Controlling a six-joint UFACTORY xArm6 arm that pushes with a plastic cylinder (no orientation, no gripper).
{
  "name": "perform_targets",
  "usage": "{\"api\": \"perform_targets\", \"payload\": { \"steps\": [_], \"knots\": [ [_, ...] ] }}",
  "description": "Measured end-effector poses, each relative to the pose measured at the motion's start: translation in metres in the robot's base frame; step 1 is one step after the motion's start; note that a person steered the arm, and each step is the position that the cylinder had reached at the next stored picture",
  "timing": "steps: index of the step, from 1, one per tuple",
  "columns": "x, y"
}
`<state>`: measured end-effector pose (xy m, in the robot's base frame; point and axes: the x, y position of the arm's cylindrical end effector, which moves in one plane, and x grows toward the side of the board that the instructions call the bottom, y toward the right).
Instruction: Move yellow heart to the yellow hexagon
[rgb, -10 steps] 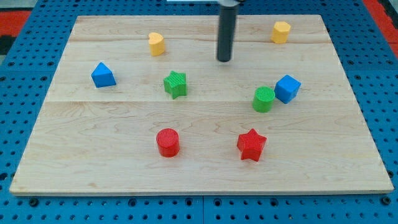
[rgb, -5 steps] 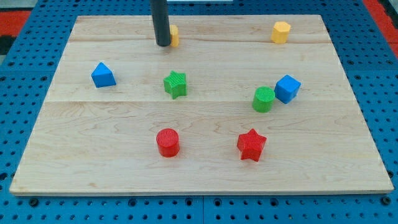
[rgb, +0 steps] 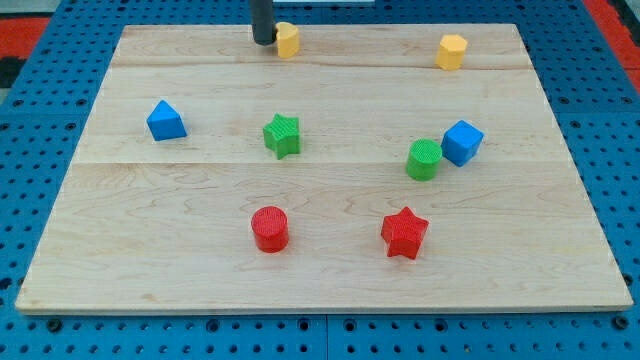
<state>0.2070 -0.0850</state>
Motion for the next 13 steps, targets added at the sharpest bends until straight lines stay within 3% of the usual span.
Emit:
{"api": "perform_targets", "payload": {
  "steps": [1,3,5,8,13],
  "knots": [
    [-0.014,-0.006],
    [0.015,0.033],
    [-0.013,0.063],
    [0.015,0.11],
    [0.041,0.078]
  ]
}}
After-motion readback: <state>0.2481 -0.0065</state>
